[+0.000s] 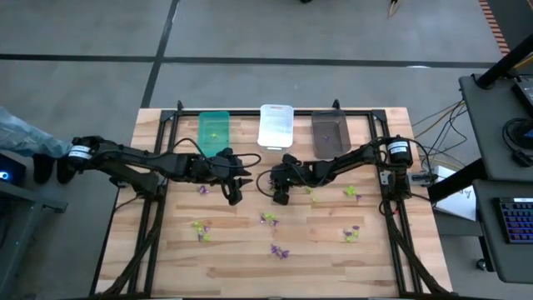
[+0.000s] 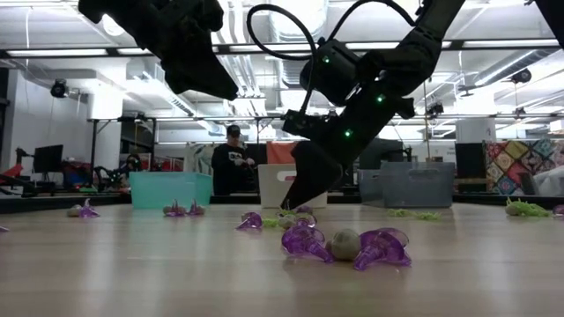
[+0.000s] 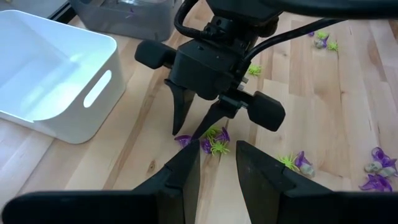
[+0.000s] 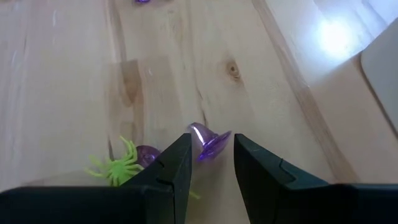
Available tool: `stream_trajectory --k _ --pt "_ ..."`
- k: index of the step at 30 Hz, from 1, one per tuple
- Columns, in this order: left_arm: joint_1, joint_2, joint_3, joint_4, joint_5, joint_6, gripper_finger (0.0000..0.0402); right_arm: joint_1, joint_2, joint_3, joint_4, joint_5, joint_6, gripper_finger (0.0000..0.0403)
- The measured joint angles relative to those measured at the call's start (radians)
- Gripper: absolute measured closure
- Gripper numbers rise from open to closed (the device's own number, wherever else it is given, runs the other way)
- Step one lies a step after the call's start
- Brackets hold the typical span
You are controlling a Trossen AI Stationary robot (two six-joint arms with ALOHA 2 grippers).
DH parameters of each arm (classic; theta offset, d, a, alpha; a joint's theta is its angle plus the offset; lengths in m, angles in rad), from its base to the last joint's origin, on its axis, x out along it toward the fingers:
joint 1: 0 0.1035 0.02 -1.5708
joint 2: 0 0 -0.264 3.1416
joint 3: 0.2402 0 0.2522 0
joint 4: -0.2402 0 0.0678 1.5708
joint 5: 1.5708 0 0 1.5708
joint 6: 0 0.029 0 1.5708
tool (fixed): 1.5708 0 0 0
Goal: Sort Halloween decoration
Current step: Put the purple witch hat toy into the gray bin
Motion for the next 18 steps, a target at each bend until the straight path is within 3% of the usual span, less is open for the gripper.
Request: stream_trajectory --k 18 --pt "0.000 0.000 0.000 0.031 0.000 0.016 0.0316 -0.001 0.000 -0.008 0.029 0.002 0.002 0.0294"
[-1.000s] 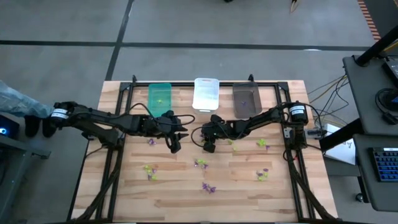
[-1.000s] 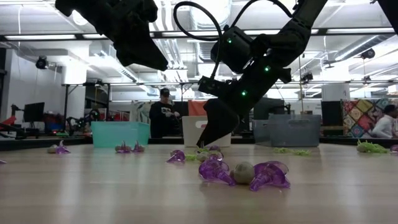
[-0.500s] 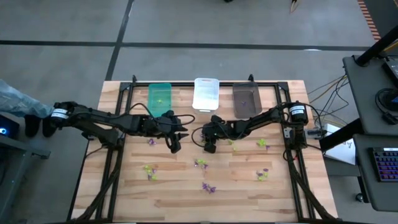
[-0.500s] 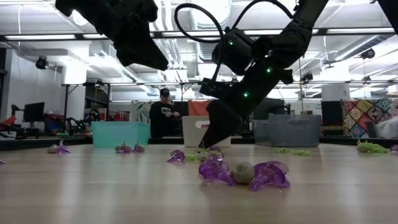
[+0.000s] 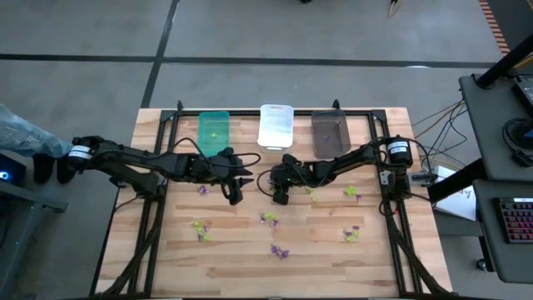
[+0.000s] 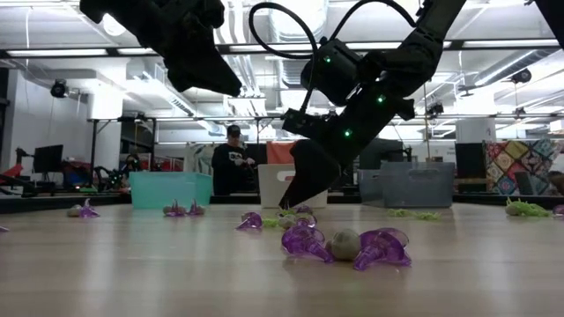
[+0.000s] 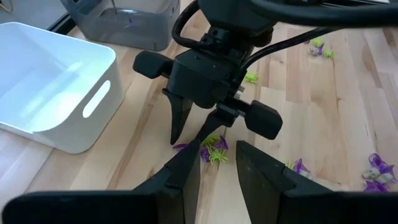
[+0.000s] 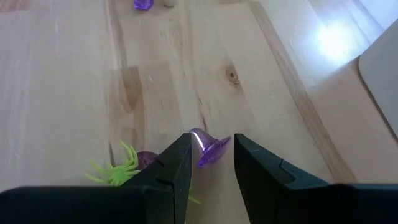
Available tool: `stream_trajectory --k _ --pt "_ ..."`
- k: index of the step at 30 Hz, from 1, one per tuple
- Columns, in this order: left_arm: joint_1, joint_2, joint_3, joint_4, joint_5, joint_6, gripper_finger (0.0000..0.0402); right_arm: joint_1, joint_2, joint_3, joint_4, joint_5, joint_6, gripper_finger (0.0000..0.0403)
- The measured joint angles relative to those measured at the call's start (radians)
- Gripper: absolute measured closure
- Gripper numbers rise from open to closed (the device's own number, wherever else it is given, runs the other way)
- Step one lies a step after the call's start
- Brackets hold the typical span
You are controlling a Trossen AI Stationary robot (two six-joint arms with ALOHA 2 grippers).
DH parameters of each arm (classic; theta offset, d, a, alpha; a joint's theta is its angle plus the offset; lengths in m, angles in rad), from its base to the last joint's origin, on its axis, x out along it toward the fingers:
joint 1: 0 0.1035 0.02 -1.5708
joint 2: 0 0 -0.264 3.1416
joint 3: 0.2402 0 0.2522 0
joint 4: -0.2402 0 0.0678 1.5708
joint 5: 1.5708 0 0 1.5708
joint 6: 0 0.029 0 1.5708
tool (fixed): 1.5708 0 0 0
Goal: Sort Halloween decoration
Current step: Put the purple witch hat toy into the gray bin
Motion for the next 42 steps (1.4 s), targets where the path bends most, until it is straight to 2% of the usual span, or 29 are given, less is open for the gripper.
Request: stream_trajectory --k 27,37,42 --pt "0.000 0.000 0.000 0.006 0.000 0.000 0.0316 -0.006 0.000 -0.003 -0.005 -0.008 0.011 0.0297" --pt "0.000 0.000 0.000 0.006 0.000 0.000 0.0316 -0.006 0.000 -0.003 -0.006 -0.012 0.002 0.0386" --pt "0.000 0.000 0.000 0.006 0.000 0.000 0.0316 -0.011 0.000 -0.003 -0.004 -0.026 0.001 0.0394"
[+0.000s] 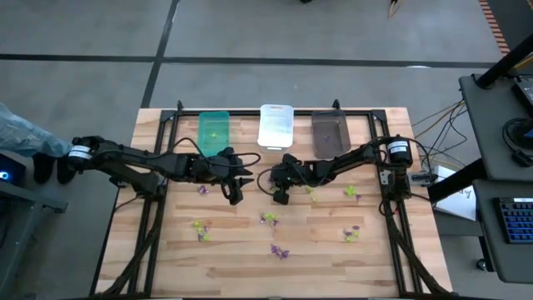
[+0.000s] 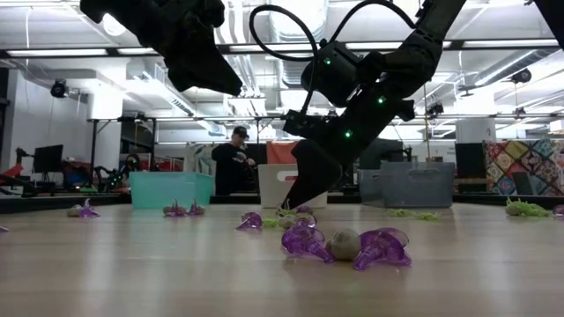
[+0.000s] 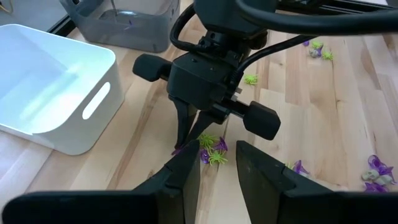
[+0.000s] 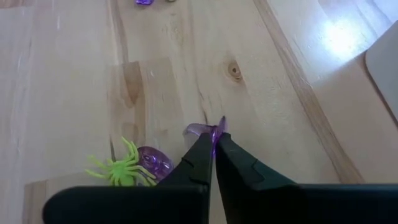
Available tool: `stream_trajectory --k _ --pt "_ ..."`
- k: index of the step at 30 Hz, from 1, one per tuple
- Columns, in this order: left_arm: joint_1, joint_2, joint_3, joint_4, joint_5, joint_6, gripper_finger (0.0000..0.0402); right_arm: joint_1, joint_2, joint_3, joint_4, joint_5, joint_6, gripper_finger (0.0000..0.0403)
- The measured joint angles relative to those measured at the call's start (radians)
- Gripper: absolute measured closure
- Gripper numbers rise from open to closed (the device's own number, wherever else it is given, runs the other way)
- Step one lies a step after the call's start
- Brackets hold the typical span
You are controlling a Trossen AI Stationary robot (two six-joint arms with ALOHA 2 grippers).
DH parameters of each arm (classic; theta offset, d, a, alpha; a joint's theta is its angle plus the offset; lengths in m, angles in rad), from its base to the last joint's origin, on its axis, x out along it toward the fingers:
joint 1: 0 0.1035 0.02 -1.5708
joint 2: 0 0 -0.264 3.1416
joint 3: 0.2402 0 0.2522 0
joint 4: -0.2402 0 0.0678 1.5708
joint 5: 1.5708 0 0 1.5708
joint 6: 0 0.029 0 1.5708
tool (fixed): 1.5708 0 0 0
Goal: Sort Halloween decoration
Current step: Put the purple witch hat toy into the gray bin
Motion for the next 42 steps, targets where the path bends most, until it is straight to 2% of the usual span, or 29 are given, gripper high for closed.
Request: stream_trajectory --k 13,26,33,37,42 --pt "0.000 0.000 0.000 0.005 0.000 -0.007 0.0316 -0.005 -0.062 0.000 -0.005 0.000 -0.020 0.0394" --pt "0.000 0.000 0.002 0.051 0.001 -0.002 0.0316 -0.043 -0.300 0.000 -0.161 0.002 -0.115 0.0394" --pt "0.000 0.000 0.002 0.067 0.002 0.006 0.0316 -0.178 -0.471 0.000 -0.362 0.061 -0.142 0.0394" --pt "0.000 0.000 0.003 0.077 0.002 0.009 0.0316 -0.311 -0.540 0.000 -0.491 0.073 -0.117 0.0394" --pt "0.000 0.000 0.003 0.086 0.002 0.018 0.0316 -0.503 -0.565 0.000 -0.645 0.073 -0.041 0.0394"
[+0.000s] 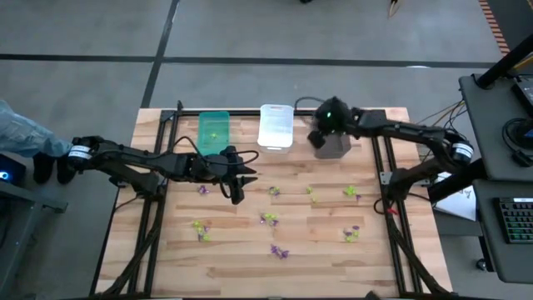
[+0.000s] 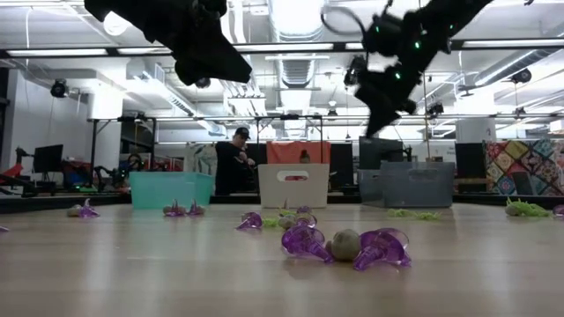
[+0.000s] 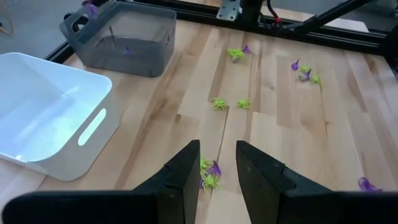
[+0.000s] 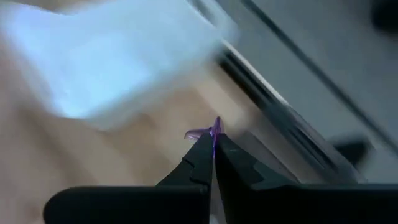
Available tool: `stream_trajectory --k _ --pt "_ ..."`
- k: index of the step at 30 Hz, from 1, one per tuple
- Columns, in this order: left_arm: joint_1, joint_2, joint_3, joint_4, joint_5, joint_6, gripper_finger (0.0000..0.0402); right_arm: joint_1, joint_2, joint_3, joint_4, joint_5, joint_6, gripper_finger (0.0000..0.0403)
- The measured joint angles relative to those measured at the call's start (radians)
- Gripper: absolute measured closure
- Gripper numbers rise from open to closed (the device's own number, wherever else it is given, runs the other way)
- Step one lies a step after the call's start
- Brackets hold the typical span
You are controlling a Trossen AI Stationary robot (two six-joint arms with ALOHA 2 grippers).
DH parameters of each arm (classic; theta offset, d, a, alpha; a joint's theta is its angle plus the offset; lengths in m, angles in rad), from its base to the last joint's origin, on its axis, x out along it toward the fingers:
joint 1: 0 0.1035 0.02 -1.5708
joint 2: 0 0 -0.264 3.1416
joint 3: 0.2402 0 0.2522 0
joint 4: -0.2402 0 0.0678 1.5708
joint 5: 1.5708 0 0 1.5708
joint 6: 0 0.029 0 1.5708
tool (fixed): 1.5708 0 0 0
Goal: Sort Halloween decoration
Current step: Put the purple witch hat toy into the gray bin
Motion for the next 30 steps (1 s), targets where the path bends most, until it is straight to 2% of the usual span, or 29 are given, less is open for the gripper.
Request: stream_trajectory --k 5,9,14,21,30 --pt "0.000 0.000 0.000 0.003 0.000 0.007 0.0316 -0.147 0.043 -0.001 -0.084 -0.038 0.076 0.0394" --pt "0.000 0.000 0.000 0.004 0.000 0.011 0.0316 -0.201 0.096 -0.003 -0.087 -0.078 0.131 0.0394" --pt "0.000 0.000 0.000 0.003 0.000 0.012 0.0316 -0.211 0.141 -0.003 -0.084 -0.071 0.146 0.0394" --pt "0.000 0.000 0.000 0.003 0.000 0.012 0.0316 -0.211 0.192 -0.003 -0.067 0.000 0.177 0.0394" --pt "0.000 0.000 0.000 0.003 0.000 0.012 0.0316 -0.210 0.204 -0.002 -0.053 -0.001 0.156 0.0393"
